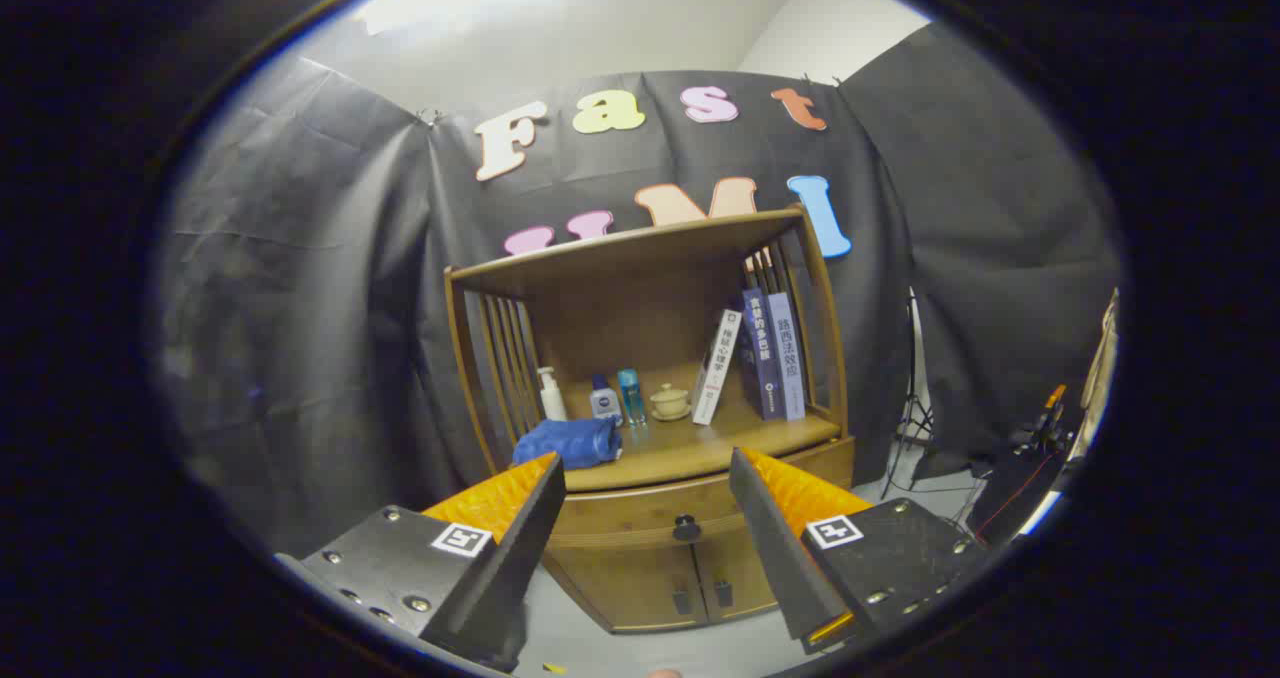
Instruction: Pull open the drawer, take out the items inside it, and place them on the countertop above the cabinet.
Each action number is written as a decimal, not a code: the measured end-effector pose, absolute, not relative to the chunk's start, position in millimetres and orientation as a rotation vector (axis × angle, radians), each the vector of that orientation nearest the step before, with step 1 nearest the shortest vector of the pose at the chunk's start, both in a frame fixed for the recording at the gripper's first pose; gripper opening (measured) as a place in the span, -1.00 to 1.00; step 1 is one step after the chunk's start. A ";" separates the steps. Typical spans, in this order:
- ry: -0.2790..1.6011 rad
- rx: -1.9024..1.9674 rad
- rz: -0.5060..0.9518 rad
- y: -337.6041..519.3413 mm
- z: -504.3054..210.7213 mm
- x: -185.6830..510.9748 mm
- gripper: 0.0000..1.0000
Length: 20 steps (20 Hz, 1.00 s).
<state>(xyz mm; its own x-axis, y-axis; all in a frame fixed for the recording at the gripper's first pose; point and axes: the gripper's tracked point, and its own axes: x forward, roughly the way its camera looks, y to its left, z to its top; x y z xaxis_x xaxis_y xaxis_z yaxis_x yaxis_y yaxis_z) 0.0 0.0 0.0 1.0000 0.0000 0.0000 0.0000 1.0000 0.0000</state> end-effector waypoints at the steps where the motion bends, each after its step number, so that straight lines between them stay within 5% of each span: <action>1: 0.003 -0.001 -0.004 -2.9 -1.7 0.7 0.97; 20: 0.029 -0.058 0.013 4.7 -26.4 2.8 0.97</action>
